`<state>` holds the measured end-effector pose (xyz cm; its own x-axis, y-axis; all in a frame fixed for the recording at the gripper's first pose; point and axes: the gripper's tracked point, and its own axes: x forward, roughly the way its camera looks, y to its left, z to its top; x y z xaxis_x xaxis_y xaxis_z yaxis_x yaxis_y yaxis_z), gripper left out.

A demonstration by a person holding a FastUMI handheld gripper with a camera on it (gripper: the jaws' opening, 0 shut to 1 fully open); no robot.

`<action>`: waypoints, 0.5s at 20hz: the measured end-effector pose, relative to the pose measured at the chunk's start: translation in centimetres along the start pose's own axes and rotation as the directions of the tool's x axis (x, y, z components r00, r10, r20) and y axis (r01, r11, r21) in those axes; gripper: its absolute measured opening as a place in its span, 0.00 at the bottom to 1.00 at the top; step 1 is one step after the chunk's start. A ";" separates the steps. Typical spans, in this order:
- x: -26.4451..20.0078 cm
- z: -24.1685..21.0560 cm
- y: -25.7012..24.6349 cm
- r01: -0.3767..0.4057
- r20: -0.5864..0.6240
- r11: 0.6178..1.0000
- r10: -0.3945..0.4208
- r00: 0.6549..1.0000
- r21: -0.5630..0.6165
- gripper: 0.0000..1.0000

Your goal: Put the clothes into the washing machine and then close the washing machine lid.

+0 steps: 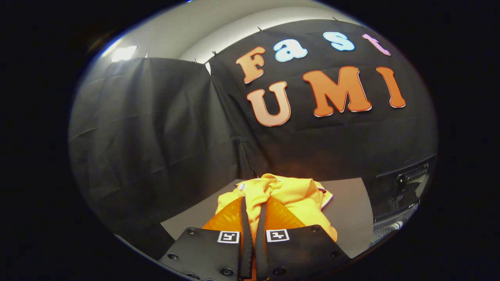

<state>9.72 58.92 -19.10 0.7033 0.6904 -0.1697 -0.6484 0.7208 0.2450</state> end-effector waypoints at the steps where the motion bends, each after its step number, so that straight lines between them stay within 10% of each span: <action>1: -0.4 0.9 0.1 -0.003 0.028 1.000 0.004 1.000 -0.014 0.12; 10: -7.5 9.1 -1.4 0.017 0.193 0.999 -0.011 0.981 -0.030 0.11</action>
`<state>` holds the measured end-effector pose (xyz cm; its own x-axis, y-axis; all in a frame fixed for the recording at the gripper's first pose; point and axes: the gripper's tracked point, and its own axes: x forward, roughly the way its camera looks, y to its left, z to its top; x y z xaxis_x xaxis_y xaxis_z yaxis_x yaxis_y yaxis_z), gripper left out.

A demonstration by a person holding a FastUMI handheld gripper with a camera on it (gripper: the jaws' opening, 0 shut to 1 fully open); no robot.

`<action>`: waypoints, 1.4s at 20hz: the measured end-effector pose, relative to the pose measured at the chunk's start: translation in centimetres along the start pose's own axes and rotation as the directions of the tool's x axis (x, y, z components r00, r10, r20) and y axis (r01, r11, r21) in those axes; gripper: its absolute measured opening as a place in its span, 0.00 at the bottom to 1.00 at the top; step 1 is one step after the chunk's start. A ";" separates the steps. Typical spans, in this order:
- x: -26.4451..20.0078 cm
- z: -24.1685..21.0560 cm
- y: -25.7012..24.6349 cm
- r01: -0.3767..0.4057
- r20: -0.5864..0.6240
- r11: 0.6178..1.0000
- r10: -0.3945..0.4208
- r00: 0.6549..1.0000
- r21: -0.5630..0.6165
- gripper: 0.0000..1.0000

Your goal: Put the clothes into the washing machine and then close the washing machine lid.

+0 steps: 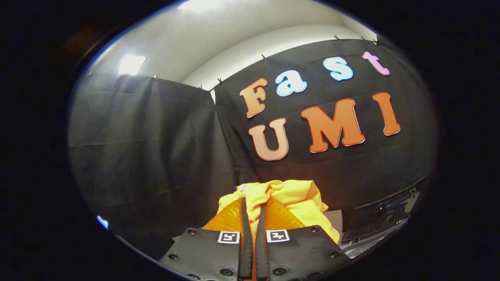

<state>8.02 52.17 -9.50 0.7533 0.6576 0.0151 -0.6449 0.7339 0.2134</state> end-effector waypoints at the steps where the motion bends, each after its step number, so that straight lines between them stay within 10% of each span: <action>1: -1.2 1.2 -0.4 0.010 0.026 1.000 -0.010 1.000 0.001 0.11; 14: -9.3 9.3 -17.1 0.145 0.107 0.988 -0.140 0.984 -0.045 0.11; 28: -14.0 2.0 -34.9 0.261 -0.039 0.959 -0.267 0.963 -0.108 0.11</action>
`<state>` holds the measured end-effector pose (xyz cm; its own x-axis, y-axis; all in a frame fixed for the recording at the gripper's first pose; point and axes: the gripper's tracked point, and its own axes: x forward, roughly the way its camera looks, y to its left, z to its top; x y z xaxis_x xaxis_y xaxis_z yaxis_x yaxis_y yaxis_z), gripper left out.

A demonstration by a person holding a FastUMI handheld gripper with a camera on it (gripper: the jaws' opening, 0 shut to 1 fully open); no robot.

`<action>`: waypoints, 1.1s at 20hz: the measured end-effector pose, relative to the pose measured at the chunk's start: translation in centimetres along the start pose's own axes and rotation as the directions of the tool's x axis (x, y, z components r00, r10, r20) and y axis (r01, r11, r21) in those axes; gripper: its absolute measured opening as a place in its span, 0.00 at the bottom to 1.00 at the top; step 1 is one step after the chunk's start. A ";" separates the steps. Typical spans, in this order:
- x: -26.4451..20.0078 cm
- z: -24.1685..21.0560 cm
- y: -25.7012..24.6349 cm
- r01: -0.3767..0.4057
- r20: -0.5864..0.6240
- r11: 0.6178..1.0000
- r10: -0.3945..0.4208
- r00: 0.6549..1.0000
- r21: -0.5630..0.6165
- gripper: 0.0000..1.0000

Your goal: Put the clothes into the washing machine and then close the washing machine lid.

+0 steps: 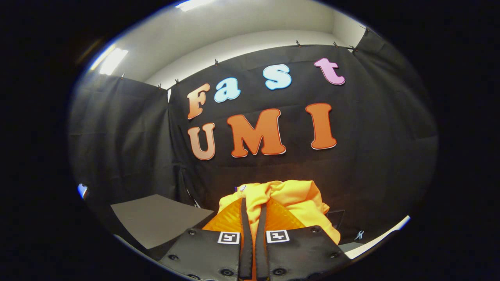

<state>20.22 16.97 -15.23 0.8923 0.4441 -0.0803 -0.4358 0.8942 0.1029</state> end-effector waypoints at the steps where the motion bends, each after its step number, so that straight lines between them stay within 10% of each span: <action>1: 0.4 -1.4 -0.7 0.004 -0.023 1.000 -0.004 1.000 -0.003 0.11; 10: 3.9 -15.5 -2.1 0.004 -0.245 0.998 0.010 0.969 0.056 0.11; 22: 7.2 -33.8 -4.4 0.092 -0.575 0.992 -0.025 0.818 0.087 0.11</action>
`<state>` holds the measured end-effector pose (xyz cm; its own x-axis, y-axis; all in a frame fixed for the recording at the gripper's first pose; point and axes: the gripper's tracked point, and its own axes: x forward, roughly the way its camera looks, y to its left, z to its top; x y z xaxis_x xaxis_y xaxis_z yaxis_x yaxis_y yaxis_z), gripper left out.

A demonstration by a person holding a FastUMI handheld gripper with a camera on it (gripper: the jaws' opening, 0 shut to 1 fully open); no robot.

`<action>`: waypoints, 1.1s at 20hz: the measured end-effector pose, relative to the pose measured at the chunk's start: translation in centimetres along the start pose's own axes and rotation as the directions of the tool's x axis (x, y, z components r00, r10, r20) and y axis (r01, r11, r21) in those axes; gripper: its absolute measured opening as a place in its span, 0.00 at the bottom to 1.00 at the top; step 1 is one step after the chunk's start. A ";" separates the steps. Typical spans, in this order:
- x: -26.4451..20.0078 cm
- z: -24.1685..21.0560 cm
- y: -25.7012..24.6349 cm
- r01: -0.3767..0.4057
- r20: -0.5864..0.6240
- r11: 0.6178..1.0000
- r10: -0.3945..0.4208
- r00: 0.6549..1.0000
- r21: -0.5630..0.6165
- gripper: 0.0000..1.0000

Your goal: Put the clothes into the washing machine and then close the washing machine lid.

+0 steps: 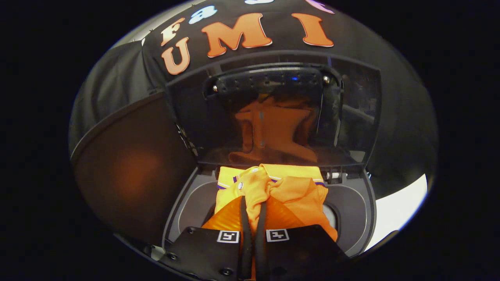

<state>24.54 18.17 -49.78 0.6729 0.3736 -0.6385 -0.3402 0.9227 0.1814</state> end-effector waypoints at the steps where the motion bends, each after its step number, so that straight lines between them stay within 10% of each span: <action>1: 0.8 -0.7 -0.4 0.007 -0.029 1.000 -0.007 1.000 0.018 0.12; 17: 6.6 -11.2 -3.4 0.165 -0.401 0.983 -0.119 0.908 0.081 0.14; 19: 6.5 -11.2 -3.5 0.174 -0.404 0.982 -0.128 0.905 0.078 0.23; 22: 6.1 -10.5 -3.9 0.190 -0.372 0.980 -0.155 0.915 0.058 0.70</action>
<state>23.08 15.83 -62.31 0.4244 0.1634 -0.8906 -0.1676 0.9808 0.1000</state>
